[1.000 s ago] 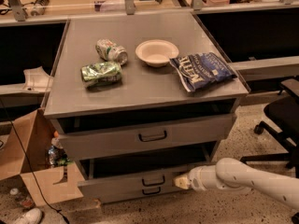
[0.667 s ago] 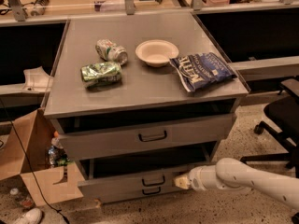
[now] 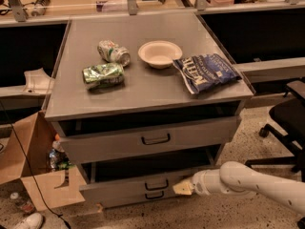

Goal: Close middle drawer

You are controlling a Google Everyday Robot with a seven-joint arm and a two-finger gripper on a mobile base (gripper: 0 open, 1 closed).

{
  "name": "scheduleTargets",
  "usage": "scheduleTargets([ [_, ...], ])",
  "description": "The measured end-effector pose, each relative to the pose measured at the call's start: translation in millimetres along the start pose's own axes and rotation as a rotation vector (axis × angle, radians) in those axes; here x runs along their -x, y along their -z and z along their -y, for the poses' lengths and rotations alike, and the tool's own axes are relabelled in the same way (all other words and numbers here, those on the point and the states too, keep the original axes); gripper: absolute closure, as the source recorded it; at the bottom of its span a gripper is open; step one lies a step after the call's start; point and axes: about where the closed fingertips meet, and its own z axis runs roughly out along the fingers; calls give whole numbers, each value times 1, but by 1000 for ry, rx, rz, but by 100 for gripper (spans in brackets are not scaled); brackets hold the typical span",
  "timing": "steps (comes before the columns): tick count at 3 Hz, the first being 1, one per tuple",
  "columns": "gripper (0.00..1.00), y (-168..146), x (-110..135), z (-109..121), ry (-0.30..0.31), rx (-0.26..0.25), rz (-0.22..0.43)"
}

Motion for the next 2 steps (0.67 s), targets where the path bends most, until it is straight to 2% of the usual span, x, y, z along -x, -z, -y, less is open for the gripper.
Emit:
scheduleTargets([
  [1, 0, 0, 0, 0, 0, 0, 0],
  [2, 2, 0, 0, 0, 0, 0, 0],
])
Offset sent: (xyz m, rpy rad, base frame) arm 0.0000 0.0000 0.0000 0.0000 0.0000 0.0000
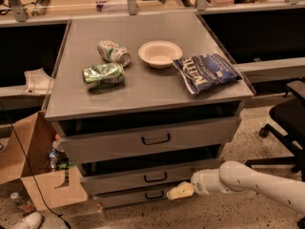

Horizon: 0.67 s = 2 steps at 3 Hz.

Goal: Close middle drawer

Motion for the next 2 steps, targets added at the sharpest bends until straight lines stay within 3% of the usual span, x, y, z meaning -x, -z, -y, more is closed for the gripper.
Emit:
scheduleTargets([
  [2, 44, 0, 0, 0, 0, 0, 0],
])
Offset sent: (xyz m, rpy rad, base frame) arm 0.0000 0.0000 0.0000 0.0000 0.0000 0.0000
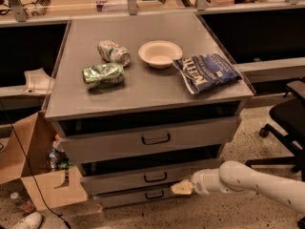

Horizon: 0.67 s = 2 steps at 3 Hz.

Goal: Close middle drawer

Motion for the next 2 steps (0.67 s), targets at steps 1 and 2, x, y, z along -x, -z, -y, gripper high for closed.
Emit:
scheduleTargets([
  [1, 67, 0, 0, 0, -1, 0, 1],
  [2, 98, -3, 5, 1, -9, -4, 9],
])
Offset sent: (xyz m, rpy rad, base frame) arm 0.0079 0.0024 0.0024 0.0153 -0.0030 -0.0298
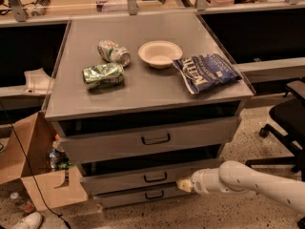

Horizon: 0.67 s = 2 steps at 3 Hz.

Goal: Close middle drawer

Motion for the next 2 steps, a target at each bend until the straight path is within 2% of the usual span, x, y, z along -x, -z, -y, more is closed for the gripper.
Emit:
scheduleTargets([
  [2, 100, -8, 12, 6, -18, -16, 16],
])
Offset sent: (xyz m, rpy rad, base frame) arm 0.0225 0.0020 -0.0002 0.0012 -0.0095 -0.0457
